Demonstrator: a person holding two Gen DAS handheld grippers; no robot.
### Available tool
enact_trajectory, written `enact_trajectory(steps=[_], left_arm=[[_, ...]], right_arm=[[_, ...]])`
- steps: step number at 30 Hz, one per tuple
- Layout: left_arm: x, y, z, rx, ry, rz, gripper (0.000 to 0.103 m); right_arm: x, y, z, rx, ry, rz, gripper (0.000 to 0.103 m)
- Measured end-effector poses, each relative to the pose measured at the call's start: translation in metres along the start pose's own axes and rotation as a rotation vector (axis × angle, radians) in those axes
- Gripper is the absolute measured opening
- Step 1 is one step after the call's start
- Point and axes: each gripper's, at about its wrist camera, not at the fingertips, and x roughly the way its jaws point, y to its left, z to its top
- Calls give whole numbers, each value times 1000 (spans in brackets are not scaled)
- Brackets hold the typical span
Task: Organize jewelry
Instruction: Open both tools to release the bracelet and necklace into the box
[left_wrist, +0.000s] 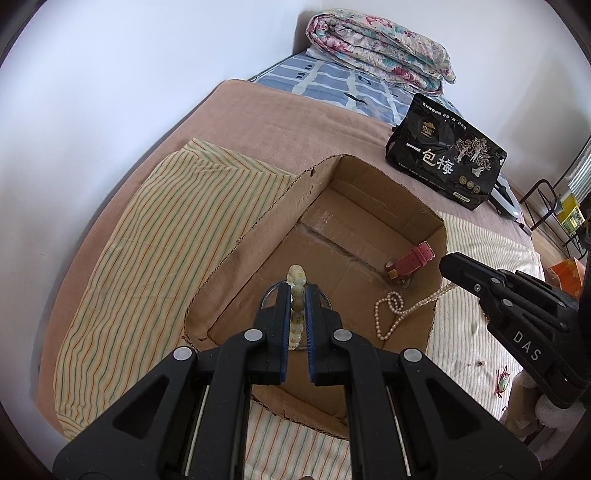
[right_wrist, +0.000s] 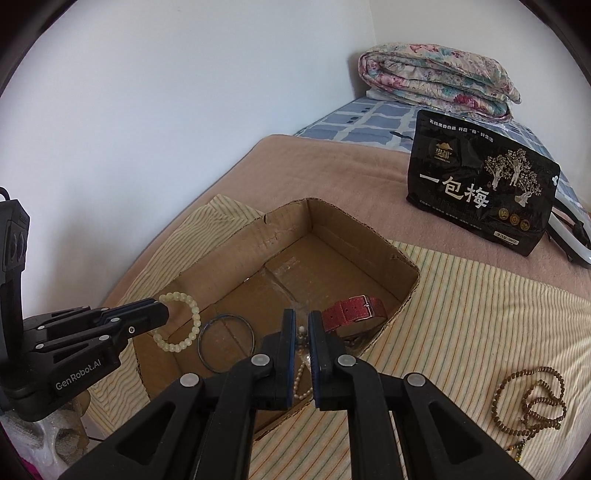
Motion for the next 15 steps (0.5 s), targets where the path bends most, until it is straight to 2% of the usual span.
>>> enact_trajectory(steps=[2,4,5,6,7,8,12,15], left_arm=[[1,2,1,-4,-1,3,5],[1,2,2,-1,-3,6,6],[1,1,2,2,-2,10,13],[1,1,2,3,-2,12,20],[0,1,2,2,-4,11,32],[0,0,3,1,-6,10,35],[-1,-2,3,-2,-6,15,35],[-2,-3,3,0,-7,15,36]], right_arm=[[0,-1,0,4,-2,5,7],[-1,-1,1,9,-8,-3,20],[-2,-2,1,14,-13,-1,29],[-2,-2,1,17,-14,2,32],[-2,-3,1,19,-12,0,32],[-2,-3,1,18,-10,-10,35],[-5,-3,1,16,-22,-42,65],[-9,-5,2,20,-33,-59,73]])
